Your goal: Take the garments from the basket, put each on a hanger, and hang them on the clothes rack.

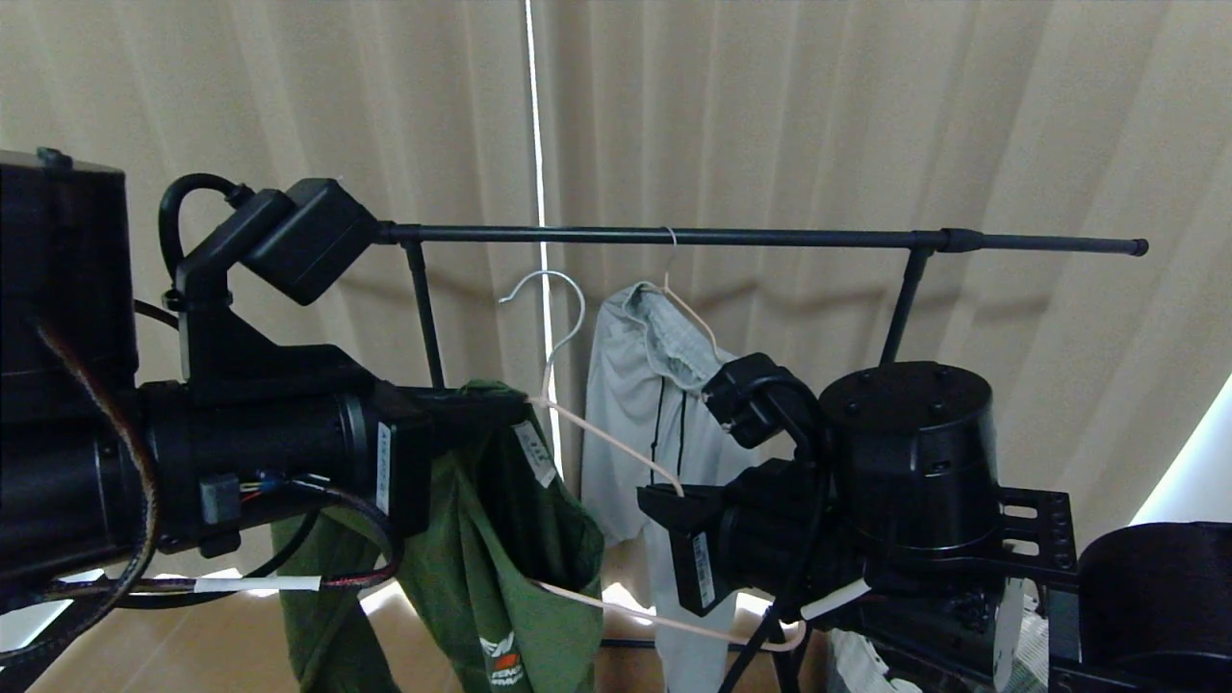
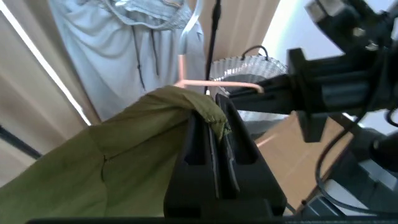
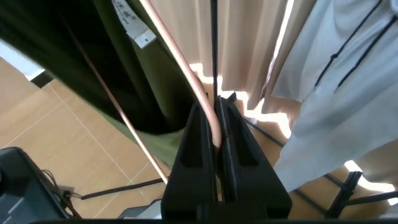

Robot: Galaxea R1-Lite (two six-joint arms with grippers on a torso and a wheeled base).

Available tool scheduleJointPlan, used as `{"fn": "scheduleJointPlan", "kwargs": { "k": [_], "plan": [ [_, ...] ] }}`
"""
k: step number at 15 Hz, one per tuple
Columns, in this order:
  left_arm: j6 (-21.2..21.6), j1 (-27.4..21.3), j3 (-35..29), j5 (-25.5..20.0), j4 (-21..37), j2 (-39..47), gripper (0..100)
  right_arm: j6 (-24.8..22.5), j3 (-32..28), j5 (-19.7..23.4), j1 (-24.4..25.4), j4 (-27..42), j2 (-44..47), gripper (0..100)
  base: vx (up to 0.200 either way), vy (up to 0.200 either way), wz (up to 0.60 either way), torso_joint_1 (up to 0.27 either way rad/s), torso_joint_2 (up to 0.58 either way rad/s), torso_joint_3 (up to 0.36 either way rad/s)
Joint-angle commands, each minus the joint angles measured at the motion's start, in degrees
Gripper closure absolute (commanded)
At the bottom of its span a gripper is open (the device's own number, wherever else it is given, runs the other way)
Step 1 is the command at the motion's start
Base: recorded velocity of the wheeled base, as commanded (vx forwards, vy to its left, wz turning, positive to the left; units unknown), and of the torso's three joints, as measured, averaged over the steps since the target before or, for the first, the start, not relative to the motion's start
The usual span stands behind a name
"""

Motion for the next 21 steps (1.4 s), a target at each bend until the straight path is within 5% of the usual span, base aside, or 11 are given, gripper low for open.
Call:
{"fn": "scheduleJointPlan", "kwargs": {
  "k": [1, 8, 9, 16, 19, 21],
  "plan": [
    [0.0, -0.7, 0.2, 0.0, 0.0, -0.1, 100, -0.1, -0.1, 0.0, 0.1, -0.5, 0.2, 100, 0.0, 0.0, 0.0, 0.0, 0.0, 0.0],
    [0.2, -0.7, 3.3, 0.0, 0.0, -2.5, 100, -2.4, -0.2, 0.0, -0.9, -5.0, -0.9, 100, 0.0, 0.0, 0.0, 0.0, 0.0, 0.0],
    [1.2, -0.7, 3.4, 0.0, 0.0, -2.5, 0, -2.3, -0.1, 0.0, -0.9, -5.0, -1.1, 100, 0.0, 0.0, 0.0, 0.0, 0.0, 0.0],
    [9.6, 1.5, 8.0, 0.1, -1.1, -10.1, 0, -6.1, 2.4, 0.0, -5.2, -4.9, -7.0, 100, 0.0, 0.0, 0.0, 0.0, 0.0, 0.0],
    [13.3, 5.7, 8.4, 0.1, -9.8, -10.2, 0, -9.2, 5.3, 0.6, -6.6, -5.0, -10.4, 100, 0.0, 0.0, 0.0, 0.0, 0.0, 0.0],
    [20.1, 9.4, 8.3, 0.1, -14.3, -8.6, 0, -11.5, 6.6, 1.7, -8.4, -5.2, -11.8, 100, 0.0, 0.0, 0.0, 0.0, 0.0, 0.0]
  ]
}}
